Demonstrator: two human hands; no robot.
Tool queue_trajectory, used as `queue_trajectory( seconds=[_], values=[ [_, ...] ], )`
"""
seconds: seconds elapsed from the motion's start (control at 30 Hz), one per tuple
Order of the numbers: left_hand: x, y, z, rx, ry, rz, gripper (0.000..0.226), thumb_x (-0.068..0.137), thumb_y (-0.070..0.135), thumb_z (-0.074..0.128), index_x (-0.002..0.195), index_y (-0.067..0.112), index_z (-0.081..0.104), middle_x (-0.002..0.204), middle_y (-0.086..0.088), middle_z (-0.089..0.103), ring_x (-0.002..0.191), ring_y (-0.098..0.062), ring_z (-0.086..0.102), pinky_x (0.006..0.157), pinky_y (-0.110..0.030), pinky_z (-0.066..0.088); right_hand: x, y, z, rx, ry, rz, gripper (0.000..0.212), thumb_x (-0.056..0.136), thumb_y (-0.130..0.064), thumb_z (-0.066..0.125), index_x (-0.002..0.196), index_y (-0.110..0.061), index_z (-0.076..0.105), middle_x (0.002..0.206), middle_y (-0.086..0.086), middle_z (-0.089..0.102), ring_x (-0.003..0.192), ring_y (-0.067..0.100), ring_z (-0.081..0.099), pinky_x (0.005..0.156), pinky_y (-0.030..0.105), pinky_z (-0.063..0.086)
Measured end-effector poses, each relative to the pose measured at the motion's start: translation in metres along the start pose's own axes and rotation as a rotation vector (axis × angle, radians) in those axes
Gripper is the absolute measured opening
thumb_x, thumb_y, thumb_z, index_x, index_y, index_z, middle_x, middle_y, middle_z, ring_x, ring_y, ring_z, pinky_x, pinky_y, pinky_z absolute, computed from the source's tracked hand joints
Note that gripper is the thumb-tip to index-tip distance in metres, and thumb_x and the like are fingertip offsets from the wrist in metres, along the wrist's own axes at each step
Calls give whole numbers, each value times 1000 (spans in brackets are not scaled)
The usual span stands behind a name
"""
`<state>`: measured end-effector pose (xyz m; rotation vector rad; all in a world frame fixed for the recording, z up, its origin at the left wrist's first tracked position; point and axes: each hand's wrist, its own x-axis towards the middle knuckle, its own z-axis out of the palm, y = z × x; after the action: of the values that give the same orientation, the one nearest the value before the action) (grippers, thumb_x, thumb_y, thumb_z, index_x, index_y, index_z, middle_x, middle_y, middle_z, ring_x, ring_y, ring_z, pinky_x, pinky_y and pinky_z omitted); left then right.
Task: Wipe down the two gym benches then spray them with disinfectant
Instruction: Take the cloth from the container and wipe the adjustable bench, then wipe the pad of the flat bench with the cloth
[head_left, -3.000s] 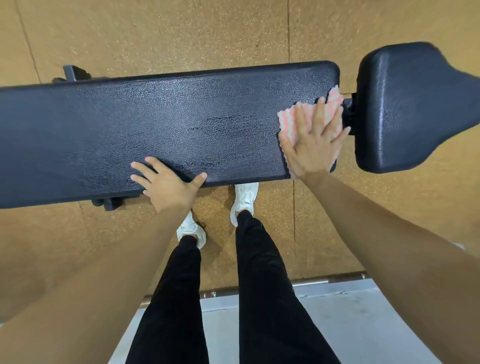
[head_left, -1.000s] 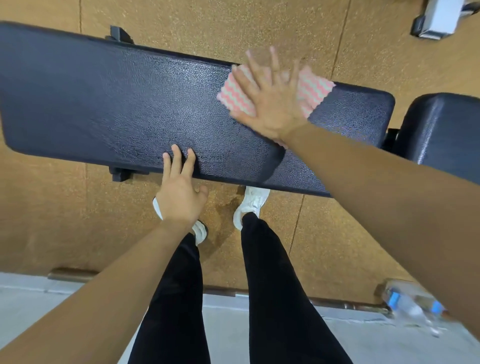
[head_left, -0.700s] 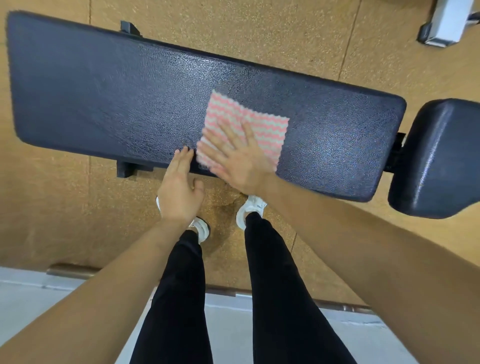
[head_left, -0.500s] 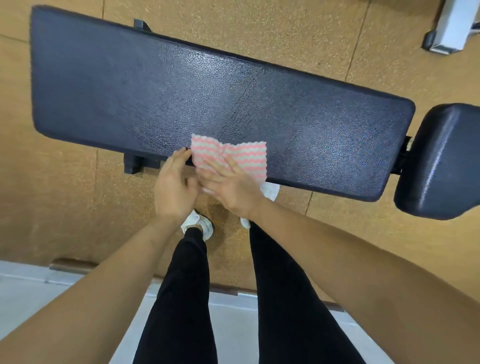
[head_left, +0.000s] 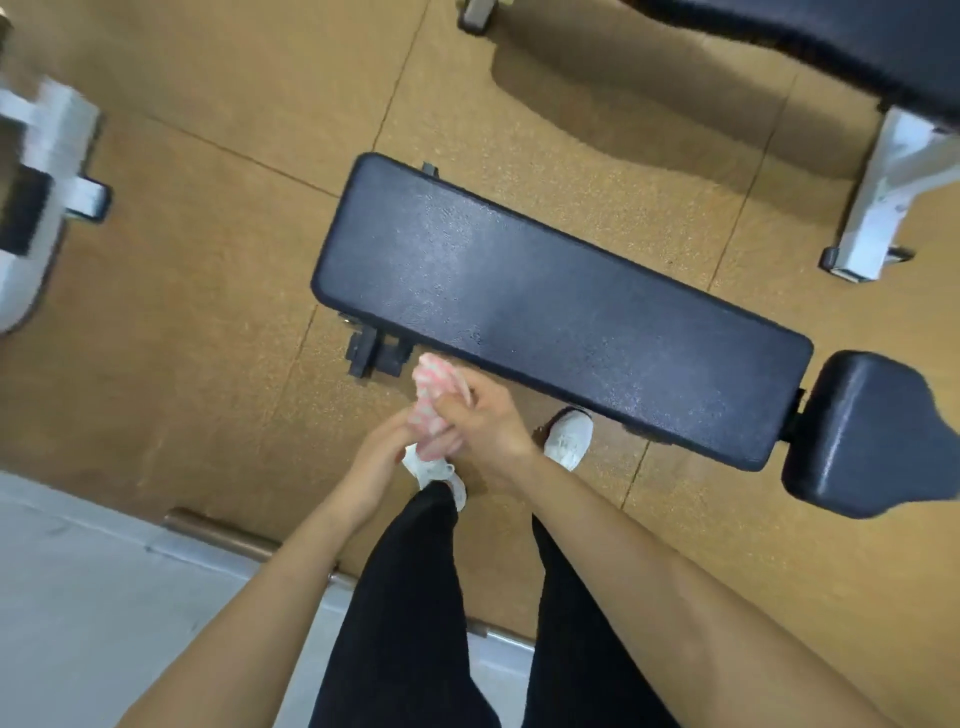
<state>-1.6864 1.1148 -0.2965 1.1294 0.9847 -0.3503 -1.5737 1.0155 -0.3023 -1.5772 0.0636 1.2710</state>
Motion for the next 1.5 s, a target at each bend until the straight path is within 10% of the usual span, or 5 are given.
queue_trajectory(
  seconds=[0.23,0.43,0.83,1.17,1.5],
  values=[
    [-80,36,-81,-300,7,47,36,105,31,55,138,19,62,134,-5,69,124,-21,66,101,-48,53,-33,-84,94,173,-122,79,57,102,-55,42,122,-10,71,117,13,74,114,25,70,103,39,52],
    [-117,96,-127,-643,343,70,26,106,20,52,128,9,60,118,-18,73,105,-30,74,92,-42,59,-37,-115,156,-164,-190,-1,19,99,-19,62,108,-2,63,102,20,68,90,26,65,78,37,53],
    [-135,220,-188,-226,385,151,29,106,11,47,114,9,74,105,-13,77,97,-19,72,76,-17,56,14,-239,225,-75,-356,85,19,100,-41,58,109,-25,61,95,8,67,87,21,68,78,41,60],
    [-60,291,-328,-157,431,52,24,103,10,53,101,12,77,105,-7,75,92,-21,66,81,-27,52,129,-327,254,-95,51,96,28,93,-41,70,72,-28,59,67,-7,50,62,12,48,64,32,52],
    [36,410,-458,189,213,59,21,103,8,52,110,10,72,106,-2,71,95,-13,63,80,-18,48,209,-400,258,-7,485,126,17,100,2,55,108,-9,65,87,11,59,71,18,54,56,30,48]
  ],
)
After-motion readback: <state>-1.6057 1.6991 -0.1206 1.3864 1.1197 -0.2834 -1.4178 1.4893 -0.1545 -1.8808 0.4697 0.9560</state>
